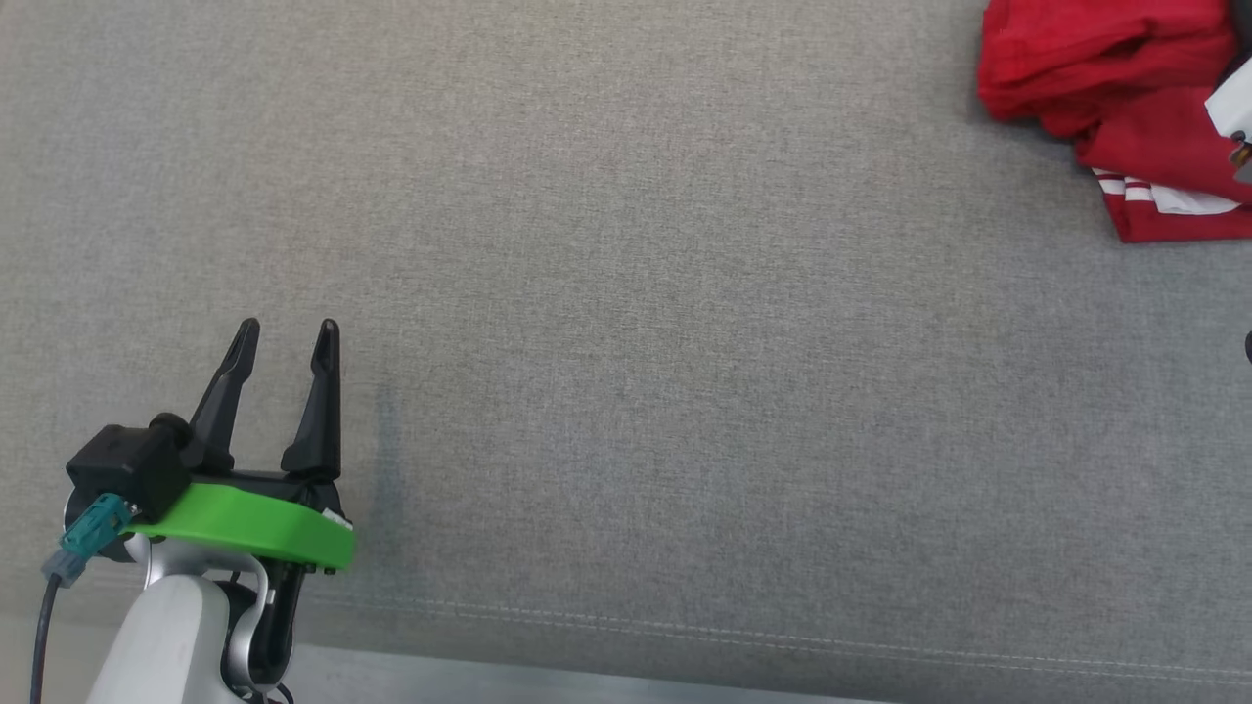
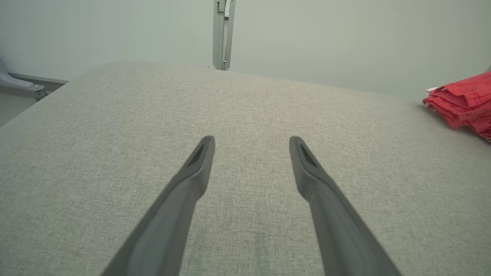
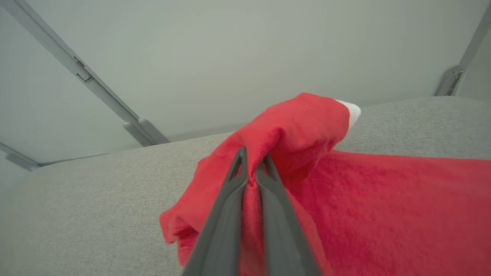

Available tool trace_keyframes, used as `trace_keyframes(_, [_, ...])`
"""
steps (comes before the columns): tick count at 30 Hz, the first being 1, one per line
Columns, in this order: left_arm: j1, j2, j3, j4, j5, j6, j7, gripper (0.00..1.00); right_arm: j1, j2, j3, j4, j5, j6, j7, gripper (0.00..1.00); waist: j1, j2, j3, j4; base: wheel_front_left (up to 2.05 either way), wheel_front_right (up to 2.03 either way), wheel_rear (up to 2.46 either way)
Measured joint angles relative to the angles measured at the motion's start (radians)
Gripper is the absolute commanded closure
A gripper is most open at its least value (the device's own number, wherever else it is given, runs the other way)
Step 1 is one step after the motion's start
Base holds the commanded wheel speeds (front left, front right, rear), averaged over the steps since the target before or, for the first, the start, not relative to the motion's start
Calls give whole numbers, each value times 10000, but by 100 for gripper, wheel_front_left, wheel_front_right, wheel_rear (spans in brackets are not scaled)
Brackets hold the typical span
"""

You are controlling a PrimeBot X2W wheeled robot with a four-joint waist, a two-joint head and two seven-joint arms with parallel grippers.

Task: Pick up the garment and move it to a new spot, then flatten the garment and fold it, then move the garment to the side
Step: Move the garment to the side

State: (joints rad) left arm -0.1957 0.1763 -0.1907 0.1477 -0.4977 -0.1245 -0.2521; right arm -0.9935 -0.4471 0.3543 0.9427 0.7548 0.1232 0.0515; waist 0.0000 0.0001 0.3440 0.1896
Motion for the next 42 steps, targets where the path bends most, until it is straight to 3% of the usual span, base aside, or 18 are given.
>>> trace_keyframes(10, [-1, 171, -173, -144, 0, -2, 0, 0, 818, -180, -594, 483, 562, 0, -456, 100, 0, 0, 97, -522, 0, 0, 0])
trace_keyframes(21, [-36, 222, -437, -117, 0, -2, 0, 0, 1129, -407, -865, 1009, 742, 0, -782, 100, 0, 0, 243, -557, 0, 0, 0])
trace_keyframes(23, [-40, 219, -468, -63, 0, -2, 0, 0, 1320, -282, -840, 1045, 742, 0, -832, 83, 0, 0, 189, -541, 0, 0, 0])
trace_keyframes(24, [-41, 219, -477, -48, 0, -2, 0, 0, 1411, -203, -813, 1072, 750, 0, -832, 62, 0, 0, 161, -534, 0, 0, 0])
trace_keyframes(25, [-42, 217, -491, -27, -2, -2, 0, 0, 1479, -128, -777, 1116, 750, 0, -838, 52, 0, 0, 130, -527, 0, 0, 0])
trace_keyframes(26, [-42, 215, -518, -12, -2, -2, 0, 0, 1540, -69, -742, 1147, 750, 0, -867, 0, 0, 0, 96, -522, 0, 0, 0])
trace_keyframes(32, [-43, 178, -570, 65, -2, -2, 0, 0, 1700, 44, -558, 1254, 616, -33, -1292, 0, 0, 0, -145, -510, 0, 0, 0])
trace_keyframes(42, [-42, 29, -504, 190, -6, -4, 0, 0, 1895, -261, -767, 1486, 357, -560, -2671, 0, 0, 0, -721, -596, 0, 0, 0])
